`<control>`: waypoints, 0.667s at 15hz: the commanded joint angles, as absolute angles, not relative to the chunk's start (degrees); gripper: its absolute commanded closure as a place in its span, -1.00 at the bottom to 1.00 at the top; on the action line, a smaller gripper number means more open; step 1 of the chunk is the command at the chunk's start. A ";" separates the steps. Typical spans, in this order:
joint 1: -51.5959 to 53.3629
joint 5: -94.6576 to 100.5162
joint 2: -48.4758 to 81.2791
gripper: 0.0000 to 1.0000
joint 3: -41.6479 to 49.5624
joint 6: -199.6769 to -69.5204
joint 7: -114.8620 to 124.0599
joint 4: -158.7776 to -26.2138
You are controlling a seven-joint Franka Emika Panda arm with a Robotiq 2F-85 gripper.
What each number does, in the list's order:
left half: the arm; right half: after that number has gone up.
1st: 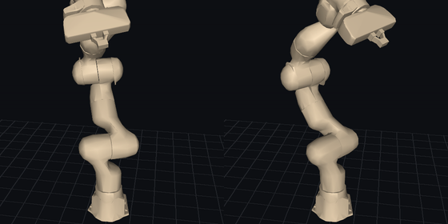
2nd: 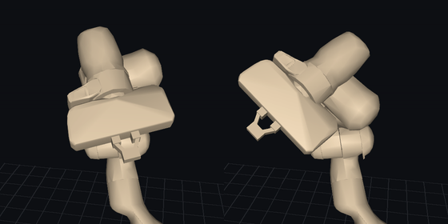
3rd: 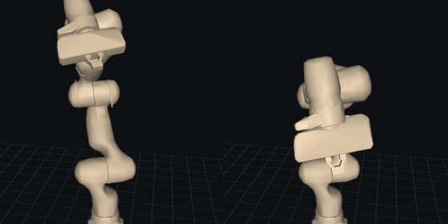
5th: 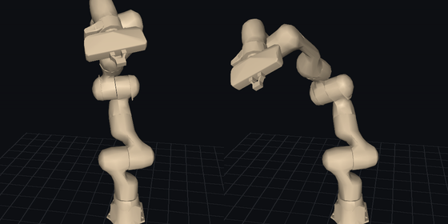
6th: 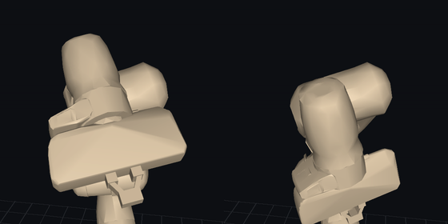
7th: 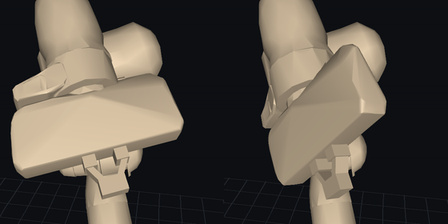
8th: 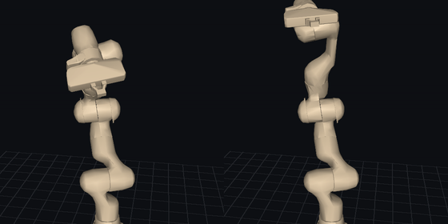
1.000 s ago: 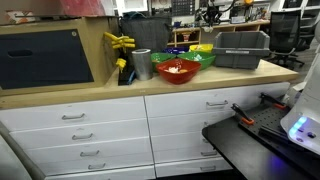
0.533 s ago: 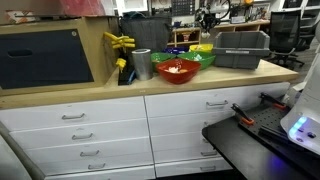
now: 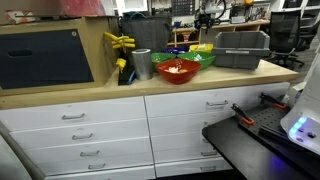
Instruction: Remove the white paper object from the grey bucket and put it in the yellow bowl
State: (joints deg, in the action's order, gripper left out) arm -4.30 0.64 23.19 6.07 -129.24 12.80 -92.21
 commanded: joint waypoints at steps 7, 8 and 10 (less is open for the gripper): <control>-4.05 4.63 16.04 -1.00 9.35 -121.27 17.20 -95.27; -4.10 6.63 15.08 -1.00 10.37 -118.14 18.33 -95.43; -4.85 8.99 13.56 -1.00 11.57 -111.92 19.04 -95.18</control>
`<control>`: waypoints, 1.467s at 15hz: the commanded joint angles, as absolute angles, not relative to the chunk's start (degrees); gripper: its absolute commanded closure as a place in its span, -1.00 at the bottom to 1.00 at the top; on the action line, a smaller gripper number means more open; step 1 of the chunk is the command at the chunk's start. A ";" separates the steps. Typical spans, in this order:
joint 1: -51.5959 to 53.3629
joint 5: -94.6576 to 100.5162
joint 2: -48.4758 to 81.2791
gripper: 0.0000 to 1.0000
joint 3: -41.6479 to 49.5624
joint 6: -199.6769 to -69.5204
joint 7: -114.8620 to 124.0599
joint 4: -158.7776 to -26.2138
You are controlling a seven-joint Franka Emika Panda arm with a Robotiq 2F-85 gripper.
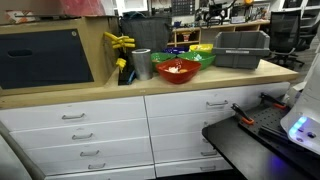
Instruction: Remove the white paper object from the grey bucket and put it in the yellow bowl
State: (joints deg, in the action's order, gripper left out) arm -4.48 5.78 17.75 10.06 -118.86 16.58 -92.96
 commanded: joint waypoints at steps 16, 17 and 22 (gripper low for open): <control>-11.43 10.27 2.09 0.02 14.22 -116.10 22.52 -120.08; -11.27 10.24 1.46 0.15 14.10 -117.81 23.55 -121.99; -11.04 10.85 -1.70 0.90 13.22 -120.00 28.68 -130.29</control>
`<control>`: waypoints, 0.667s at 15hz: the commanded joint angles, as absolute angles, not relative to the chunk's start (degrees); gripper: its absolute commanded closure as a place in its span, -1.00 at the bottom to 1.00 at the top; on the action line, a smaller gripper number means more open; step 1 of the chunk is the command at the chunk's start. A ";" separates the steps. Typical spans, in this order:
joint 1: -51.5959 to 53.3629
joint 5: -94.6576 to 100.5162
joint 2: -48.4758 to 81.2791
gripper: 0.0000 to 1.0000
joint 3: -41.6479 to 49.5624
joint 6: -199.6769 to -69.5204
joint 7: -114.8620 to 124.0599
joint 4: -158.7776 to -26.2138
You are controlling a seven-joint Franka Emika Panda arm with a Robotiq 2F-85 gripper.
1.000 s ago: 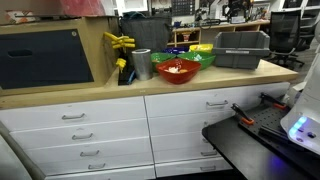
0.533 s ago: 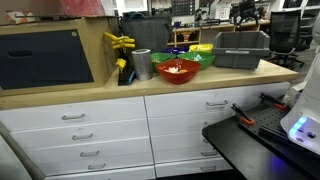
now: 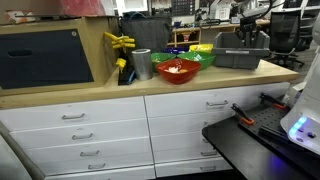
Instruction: Remove the white paper object from the grey bucket and put it in the yellow bowl
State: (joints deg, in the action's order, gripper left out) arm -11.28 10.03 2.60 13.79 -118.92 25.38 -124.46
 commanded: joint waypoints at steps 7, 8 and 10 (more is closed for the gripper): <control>-11.63 20.08 -4.30 1.00 12.49 -110.15 34.81 -133.40; -11.65 21.41 -4.59 1.00 12.34 -107.99 34.74 -133.31; -11.72 23.20 -5.29 1.00 12.10 -104.13 33.32 -133.26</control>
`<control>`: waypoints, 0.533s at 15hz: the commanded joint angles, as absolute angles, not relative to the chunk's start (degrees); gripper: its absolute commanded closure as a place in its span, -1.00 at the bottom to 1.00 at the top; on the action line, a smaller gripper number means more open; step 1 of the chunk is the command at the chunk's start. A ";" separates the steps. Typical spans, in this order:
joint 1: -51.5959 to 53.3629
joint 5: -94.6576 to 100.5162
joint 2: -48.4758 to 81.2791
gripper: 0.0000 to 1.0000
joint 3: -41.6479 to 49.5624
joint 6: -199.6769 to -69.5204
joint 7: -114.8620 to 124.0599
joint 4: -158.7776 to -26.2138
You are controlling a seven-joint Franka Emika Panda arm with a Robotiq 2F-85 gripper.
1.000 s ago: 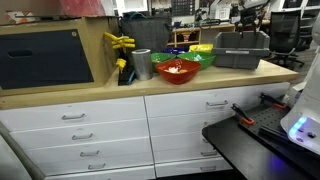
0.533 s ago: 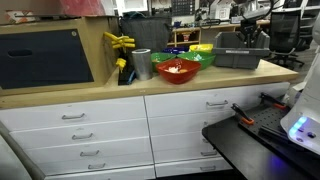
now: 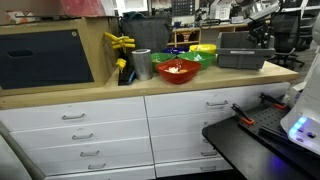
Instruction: Remove the white paper object from the grey bucket and put it in the yellow bowl
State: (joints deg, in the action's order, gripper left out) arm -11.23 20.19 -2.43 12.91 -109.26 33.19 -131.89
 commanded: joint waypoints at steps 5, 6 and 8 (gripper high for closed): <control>-11.96 28.58 -7.03 1.00 11.86 -100.66 30.66 -134.12; -12.19 30.56 -7.45 1.00 12.04 -102.10 30.23 -134.58; -12.83 33.46 -7.98 1.00 12.60 -107.14 29.48 -135.58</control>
